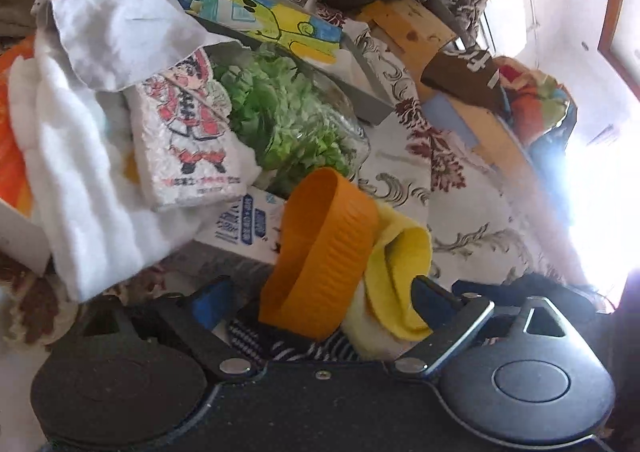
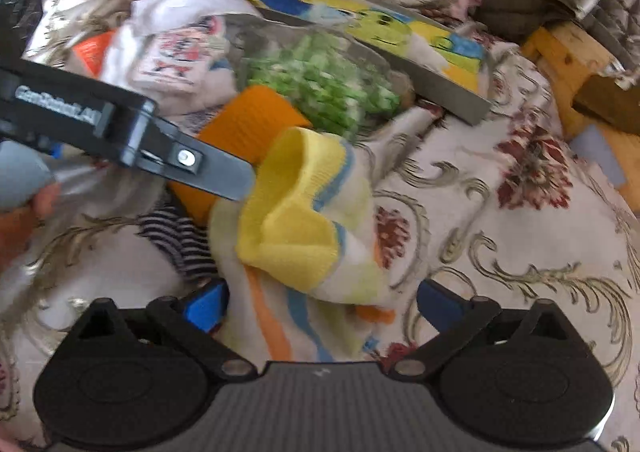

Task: Organize soft objects
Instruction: 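Grasp the orange silicone band with the left tool while the right tool grasps the striped towel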

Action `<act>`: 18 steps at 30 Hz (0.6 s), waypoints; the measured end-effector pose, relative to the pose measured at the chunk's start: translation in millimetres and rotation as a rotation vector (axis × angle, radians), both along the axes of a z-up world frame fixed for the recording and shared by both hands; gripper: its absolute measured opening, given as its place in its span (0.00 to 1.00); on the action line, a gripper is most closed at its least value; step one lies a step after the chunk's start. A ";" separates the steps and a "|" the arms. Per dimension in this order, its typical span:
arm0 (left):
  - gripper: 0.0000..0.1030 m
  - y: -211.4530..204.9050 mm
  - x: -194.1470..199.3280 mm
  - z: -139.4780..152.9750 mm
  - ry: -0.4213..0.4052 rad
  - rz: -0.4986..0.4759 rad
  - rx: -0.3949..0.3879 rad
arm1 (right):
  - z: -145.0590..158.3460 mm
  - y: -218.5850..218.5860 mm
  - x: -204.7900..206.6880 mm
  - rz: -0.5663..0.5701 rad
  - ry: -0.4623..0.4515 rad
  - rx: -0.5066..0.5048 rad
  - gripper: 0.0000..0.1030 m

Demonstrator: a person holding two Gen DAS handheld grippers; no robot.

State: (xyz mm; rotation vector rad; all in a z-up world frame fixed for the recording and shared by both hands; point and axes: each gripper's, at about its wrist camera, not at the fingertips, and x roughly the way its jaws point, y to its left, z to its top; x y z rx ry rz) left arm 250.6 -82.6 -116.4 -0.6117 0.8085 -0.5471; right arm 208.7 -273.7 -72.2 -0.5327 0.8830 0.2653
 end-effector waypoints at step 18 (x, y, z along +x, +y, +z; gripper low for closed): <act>0.73 -17.6 -4.3 24.5 -0.086 -0.082 -0.014 | 20.7 -38.7 7.6 -0.151 -0.072 0.129 0.66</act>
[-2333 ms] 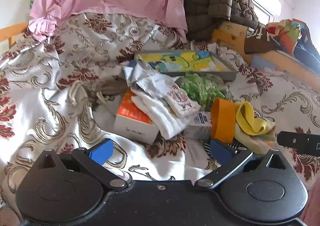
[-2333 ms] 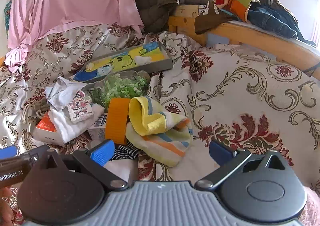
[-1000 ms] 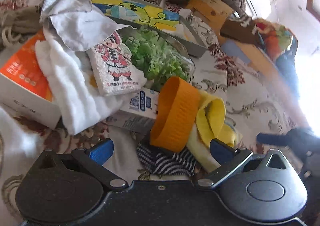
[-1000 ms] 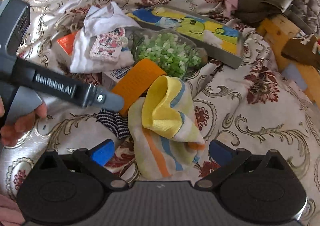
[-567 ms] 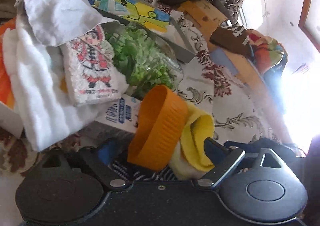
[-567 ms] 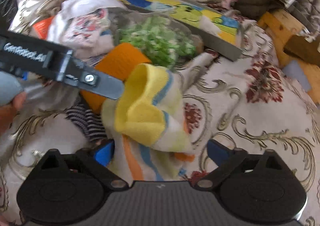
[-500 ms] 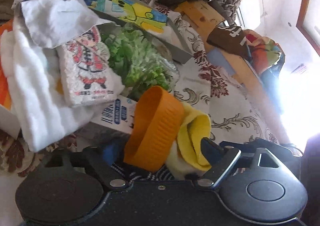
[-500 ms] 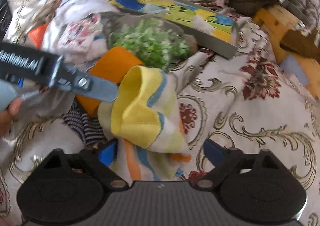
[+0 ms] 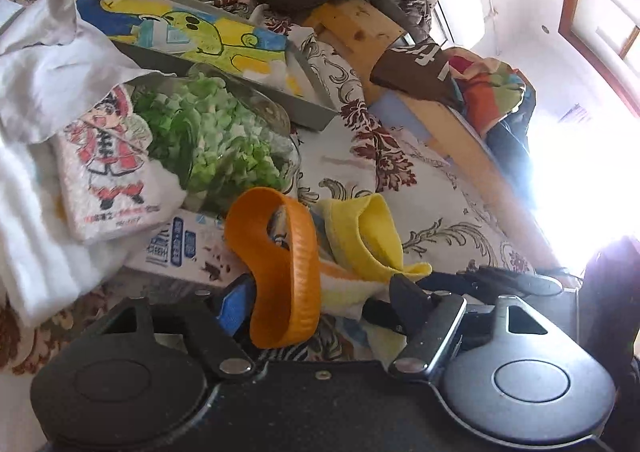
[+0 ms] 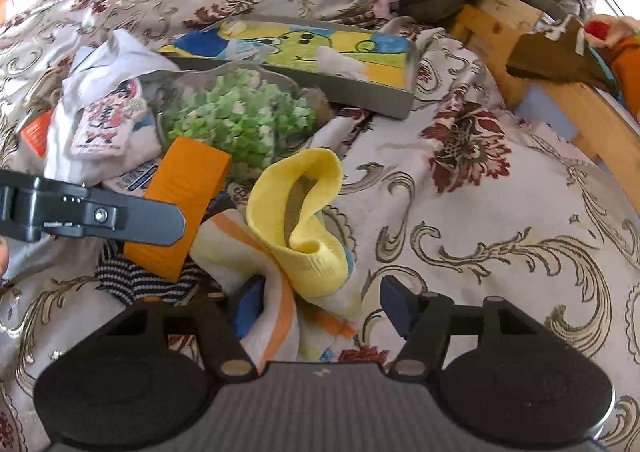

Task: Organize soft objects
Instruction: 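Grasp the orange silicone band with the left tool while the right tool grasps the striped towel, then carry the orange band and striped towel onto the frog-drawing tray and open both tools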

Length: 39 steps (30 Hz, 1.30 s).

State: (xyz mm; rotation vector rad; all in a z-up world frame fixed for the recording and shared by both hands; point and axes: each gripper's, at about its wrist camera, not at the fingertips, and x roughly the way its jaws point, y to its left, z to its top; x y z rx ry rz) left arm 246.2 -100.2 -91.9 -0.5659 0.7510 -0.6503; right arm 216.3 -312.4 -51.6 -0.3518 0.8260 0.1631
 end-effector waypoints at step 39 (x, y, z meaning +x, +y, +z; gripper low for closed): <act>0.33 -14.9 35.4 -7.5 0.074 -0.012 0.043 | -16.4 -0.4 13.8 0.061 0.057 0.032 0.59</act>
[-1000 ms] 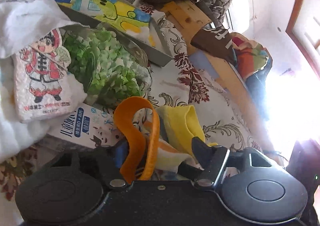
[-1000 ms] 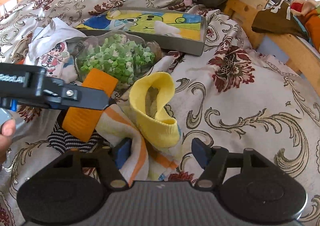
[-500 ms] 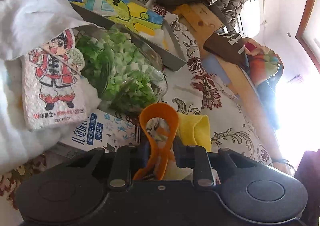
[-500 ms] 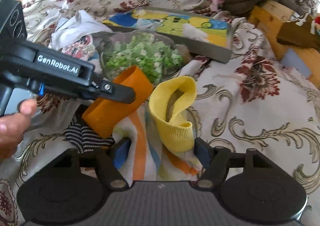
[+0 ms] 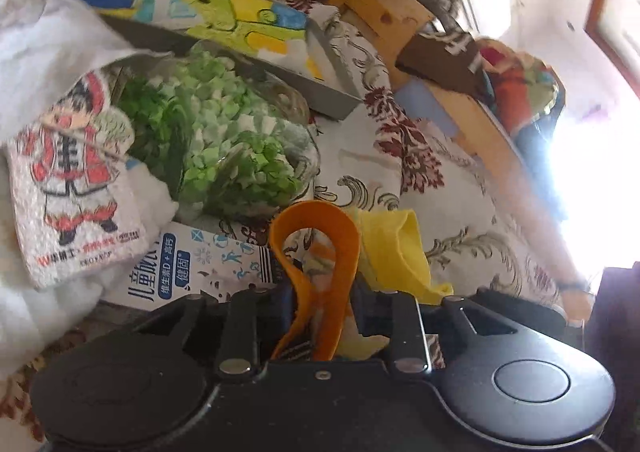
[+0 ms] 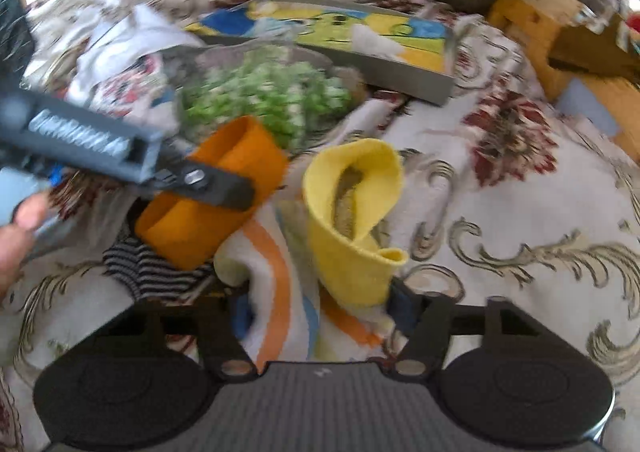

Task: Organize soft objects
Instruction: 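Carry the orange band and striped towel onto the frog-drawing tray and open both tools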

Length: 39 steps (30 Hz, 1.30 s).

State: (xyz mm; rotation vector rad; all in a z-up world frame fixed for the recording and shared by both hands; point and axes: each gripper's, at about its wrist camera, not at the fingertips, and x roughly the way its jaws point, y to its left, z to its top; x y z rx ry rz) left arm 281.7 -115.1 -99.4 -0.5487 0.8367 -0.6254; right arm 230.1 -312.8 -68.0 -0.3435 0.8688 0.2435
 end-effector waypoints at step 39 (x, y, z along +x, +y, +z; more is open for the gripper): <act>0.06 31.9 14.7 105.5 -0.284 0.202 0.092 | 92.5 26.2 26.9 -0.102 -0.570 0.278 0.23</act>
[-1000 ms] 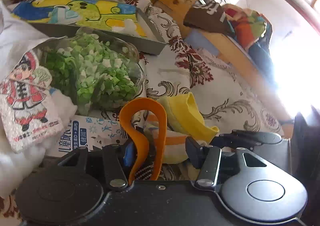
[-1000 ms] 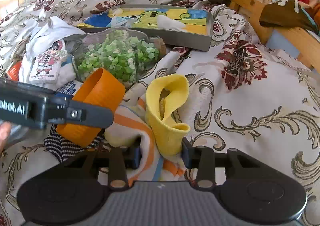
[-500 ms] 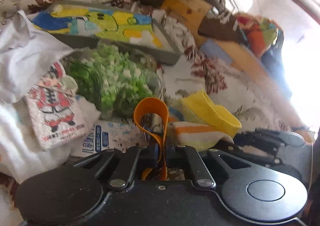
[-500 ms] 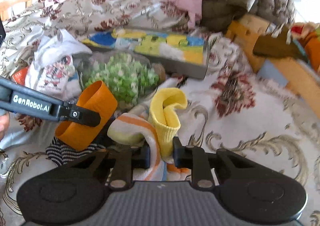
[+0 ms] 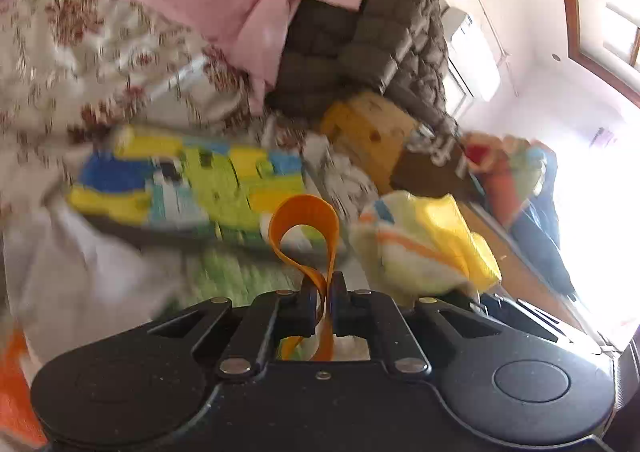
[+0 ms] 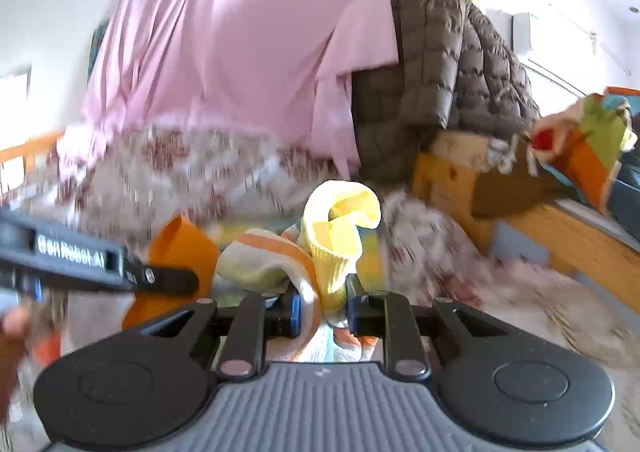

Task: Organize soft objects
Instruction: 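Carry the orange band and striped towel onto the frog-drawing tray and open both tools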

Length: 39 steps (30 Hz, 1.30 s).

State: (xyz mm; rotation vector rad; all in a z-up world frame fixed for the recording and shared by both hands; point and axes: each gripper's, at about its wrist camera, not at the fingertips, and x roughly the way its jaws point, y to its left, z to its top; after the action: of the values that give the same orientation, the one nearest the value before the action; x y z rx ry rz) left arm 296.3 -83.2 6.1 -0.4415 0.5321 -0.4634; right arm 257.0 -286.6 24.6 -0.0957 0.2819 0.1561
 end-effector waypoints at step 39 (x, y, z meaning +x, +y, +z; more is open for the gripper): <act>0.35 -24.4 216.1 -48.3 0.234 0.140 0.195 | -67.7 -21.9 199.0 -0.090 0.237 0.160 0.58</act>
State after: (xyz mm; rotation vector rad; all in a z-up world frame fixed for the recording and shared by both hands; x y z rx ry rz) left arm 512.4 -107.6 -42.2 -0.3441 0.7596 -0.2233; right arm 456.0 -308.5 -43.1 0.0947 0.5077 0.0998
